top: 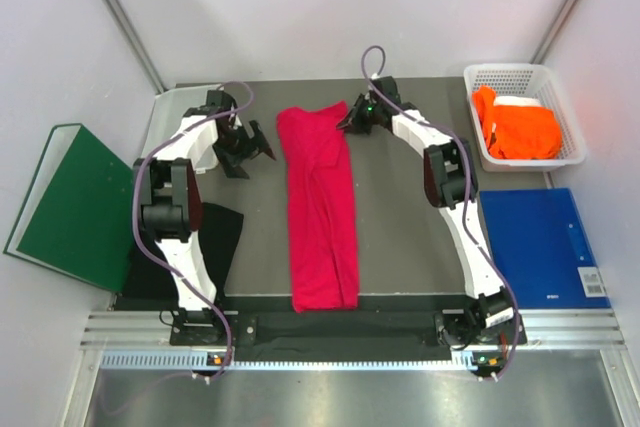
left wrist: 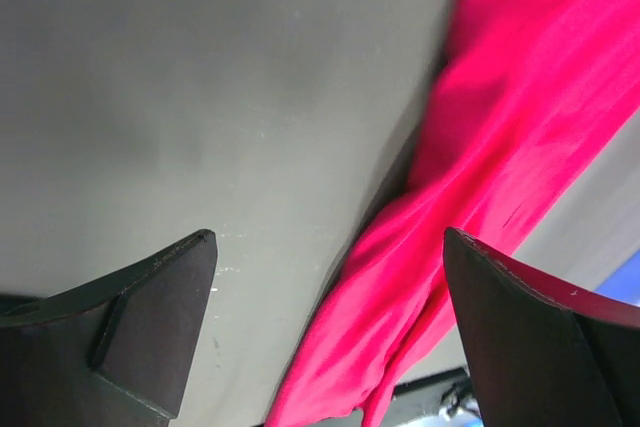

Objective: Fold and stack the t-shirts
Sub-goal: Rotate the tshirt 100 degrees

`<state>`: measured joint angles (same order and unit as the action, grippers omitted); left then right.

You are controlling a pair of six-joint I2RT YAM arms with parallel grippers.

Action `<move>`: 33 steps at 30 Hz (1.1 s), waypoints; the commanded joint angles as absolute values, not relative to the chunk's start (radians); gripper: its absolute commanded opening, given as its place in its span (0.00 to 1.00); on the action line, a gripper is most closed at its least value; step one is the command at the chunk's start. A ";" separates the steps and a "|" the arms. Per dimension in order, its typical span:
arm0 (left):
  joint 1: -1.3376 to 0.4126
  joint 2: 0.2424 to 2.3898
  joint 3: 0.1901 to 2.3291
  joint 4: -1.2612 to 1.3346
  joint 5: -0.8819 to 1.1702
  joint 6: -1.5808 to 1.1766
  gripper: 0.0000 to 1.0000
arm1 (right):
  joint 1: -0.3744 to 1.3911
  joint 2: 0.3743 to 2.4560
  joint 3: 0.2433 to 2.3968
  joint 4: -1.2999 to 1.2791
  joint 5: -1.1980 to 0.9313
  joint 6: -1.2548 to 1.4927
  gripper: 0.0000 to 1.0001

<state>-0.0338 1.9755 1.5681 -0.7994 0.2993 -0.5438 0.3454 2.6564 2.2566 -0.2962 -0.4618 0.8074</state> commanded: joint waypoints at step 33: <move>-0.176 1.658 0.987 -0.715 0.528 -0.517 0.96 | 0.290 1.714 1.099 -0.542 -0.563 0.449 0.81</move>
<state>-0.1669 1.7702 1.0683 -0.7261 0.5266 -0.4881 0.2306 1.8420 1.2640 -0.4480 -0.4793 0.5121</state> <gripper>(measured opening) 0.978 0.860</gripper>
